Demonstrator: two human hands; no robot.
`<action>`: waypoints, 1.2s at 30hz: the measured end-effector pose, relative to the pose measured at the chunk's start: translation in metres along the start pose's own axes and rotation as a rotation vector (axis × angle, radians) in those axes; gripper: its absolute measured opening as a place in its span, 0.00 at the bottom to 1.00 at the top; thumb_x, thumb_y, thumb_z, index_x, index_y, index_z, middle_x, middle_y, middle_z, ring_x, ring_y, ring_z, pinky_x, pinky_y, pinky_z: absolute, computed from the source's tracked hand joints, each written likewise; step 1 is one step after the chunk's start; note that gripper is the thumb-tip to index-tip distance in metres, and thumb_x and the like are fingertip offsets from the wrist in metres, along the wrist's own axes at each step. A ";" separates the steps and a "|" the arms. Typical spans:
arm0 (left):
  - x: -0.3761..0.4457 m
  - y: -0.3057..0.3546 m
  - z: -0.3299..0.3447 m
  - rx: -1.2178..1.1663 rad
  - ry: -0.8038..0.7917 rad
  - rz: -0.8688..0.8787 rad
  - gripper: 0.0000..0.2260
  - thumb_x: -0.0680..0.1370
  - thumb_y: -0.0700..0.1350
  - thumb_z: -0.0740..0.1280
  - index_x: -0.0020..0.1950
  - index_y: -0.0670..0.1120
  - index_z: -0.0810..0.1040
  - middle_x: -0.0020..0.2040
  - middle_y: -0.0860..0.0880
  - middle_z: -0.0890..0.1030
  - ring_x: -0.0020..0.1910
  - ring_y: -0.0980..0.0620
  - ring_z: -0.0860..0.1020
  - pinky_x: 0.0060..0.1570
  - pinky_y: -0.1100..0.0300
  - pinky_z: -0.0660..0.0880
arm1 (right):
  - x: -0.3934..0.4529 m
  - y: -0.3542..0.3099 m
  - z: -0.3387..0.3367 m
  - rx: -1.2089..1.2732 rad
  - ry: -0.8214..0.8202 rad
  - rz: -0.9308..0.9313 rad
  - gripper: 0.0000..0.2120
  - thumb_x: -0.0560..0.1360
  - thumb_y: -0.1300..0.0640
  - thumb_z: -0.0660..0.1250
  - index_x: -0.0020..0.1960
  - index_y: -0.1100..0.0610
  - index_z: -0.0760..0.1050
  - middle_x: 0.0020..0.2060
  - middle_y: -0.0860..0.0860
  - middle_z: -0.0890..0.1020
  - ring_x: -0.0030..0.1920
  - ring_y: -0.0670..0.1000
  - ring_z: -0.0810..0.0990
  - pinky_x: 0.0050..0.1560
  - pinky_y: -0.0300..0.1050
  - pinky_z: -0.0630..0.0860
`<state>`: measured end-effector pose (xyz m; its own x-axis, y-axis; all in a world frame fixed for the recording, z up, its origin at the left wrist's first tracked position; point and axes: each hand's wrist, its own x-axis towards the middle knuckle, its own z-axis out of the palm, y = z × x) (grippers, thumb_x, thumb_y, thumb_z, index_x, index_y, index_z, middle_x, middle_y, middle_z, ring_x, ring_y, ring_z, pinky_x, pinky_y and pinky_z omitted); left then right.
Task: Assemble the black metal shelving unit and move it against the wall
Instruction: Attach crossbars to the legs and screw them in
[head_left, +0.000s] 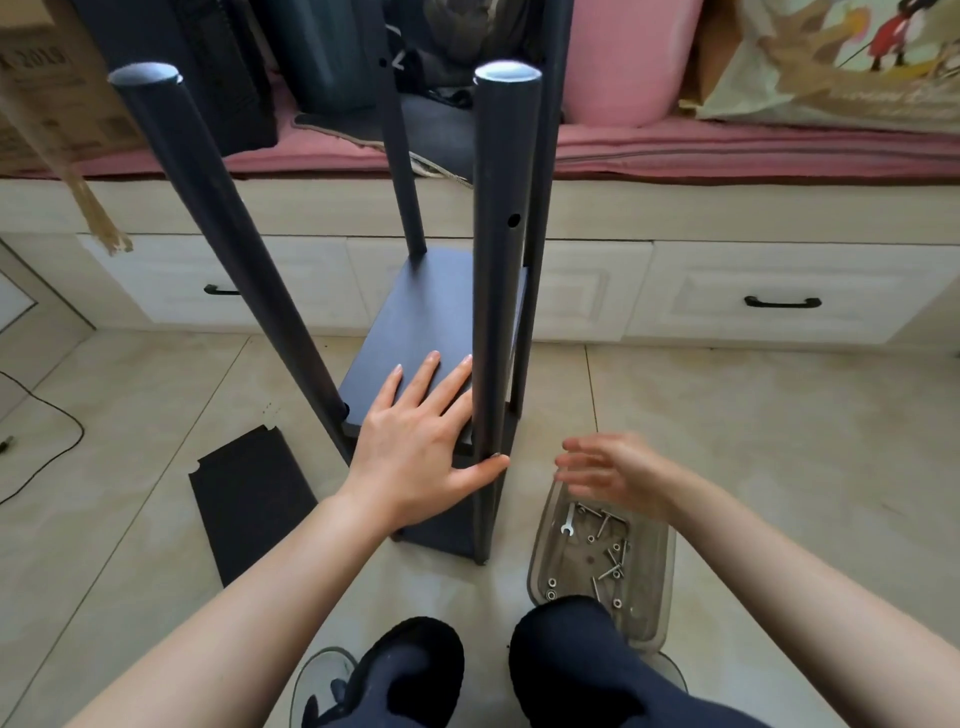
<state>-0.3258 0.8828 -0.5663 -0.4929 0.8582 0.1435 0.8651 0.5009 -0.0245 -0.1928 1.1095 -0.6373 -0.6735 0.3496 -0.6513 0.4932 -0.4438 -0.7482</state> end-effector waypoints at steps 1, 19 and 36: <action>0.000 0.000 0.000 0.007 -0.004 -0.003 0.39 0.75 0.74 0.45 0.82 0.58 0.51 0.82 0.56 0.53 0.82 0.47 0.48 0.78 0.46 0.44 | 0.001 0.014 -0.009 -0.022 0.017 0.030 0.11 0.82 0.61 0.62 0.61 0.64 0.76 0.53 0.61 0.83 0.49 0.59 0.85 0.48 0.51 0.82; 0.002 -0.001 0.001 -0.020 0.038 -0.002 0.37 0.77 0.74 0.51 0.82 0.58 0.56 0.80 0.55 0.59 0.81 0.48 0.56 0.78 0.45 0.51 | 0.059 0.148 -0.003 -1.092 0.023 0.041 0.04 0.75 0.63 0.64 0.43 0.57 0.76 0.45 0.56 0.82 0.49 0.55 0.81 0.43 0.41 0.72; 0.003 0.001 0.001 -0.021 0.089 0.008 0.36 0.76 0.72 0.55 0.80 0.55 0.62 0.79 0.53 0.64 0.79 0.48 0.60 0.76 0.39 0.59 | 0.084 0.168 0.002 -1.296 0.042 -0.051 0.13 0.77 0.63 0.61 0.61 0.61 0.74 0.59 0.60 0.80 0.59 0.61 0.80 0.51 0.47 0.75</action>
<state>-0.3265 0.8864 -0.5671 -0.4762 0.8486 0.2303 0.8714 0.4905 -0.0055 -0.1677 1.0625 -0.8177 -0.7011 0.3781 -0.6045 0.6538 0.6794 -0.3333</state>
